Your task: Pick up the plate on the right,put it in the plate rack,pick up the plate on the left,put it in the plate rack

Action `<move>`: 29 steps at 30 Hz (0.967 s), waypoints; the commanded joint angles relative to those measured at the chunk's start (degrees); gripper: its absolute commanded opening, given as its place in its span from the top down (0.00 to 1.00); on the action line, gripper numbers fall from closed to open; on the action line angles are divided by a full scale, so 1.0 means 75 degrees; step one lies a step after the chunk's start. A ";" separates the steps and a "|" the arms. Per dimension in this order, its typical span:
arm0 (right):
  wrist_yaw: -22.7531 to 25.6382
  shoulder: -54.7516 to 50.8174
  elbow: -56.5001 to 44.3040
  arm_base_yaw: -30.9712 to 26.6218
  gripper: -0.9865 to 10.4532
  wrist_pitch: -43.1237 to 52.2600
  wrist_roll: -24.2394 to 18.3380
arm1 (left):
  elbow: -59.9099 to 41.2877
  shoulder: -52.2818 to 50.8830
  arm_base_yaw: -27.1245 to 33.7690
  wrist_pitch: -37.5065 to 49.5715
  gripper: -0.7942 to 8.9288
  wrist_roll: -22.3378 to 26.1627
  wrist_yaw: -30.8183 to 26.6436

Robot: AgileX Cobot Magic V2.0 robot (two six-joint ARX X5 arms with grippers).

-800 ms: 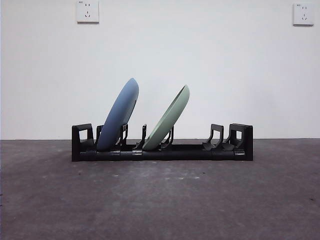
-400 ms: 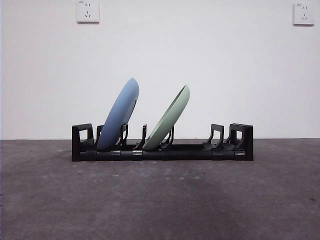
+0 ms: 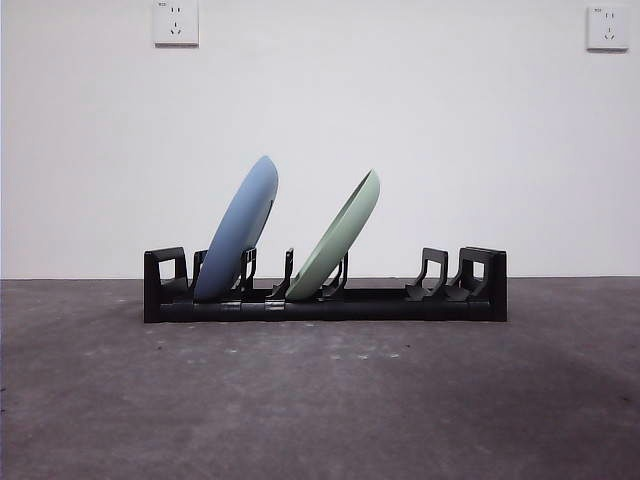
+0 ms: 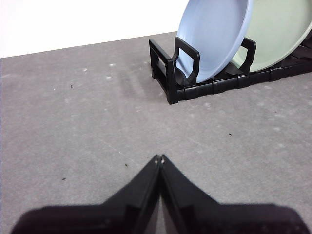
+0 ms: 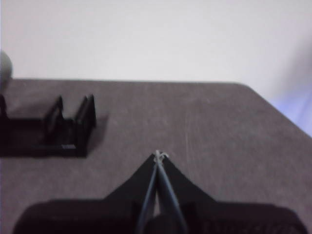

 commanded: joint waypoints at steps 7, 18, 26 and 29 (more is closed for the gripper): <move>0.0102 -0.0647 -0.1116 -0.0003 0.91 0.0087 0.0160 | -0.0082 0.0000 0.0029 0.0052 0.92 -0.0050 -0.0020; 0.0023 -0.0647 -0.1370 0.0003 0.91 0.0105 0.0259 | -0.0082 0.0000 0.0029 0.0052 0.92 -0.0050 -0.0020; 0.0017 -0.0638 -0.1364 0.0000 0.91 0.0087 0.0280 | -0.0082 0.0000 0.0029 0.0052 0.92 -0.0050 -0.0020; 0.0015 -0.0638 -0.1364 0.0000 0.91 0.0087 0.0280 | -0.0082 0.0000 0.0029 0.0052 0.92 -0.0050 -0.0020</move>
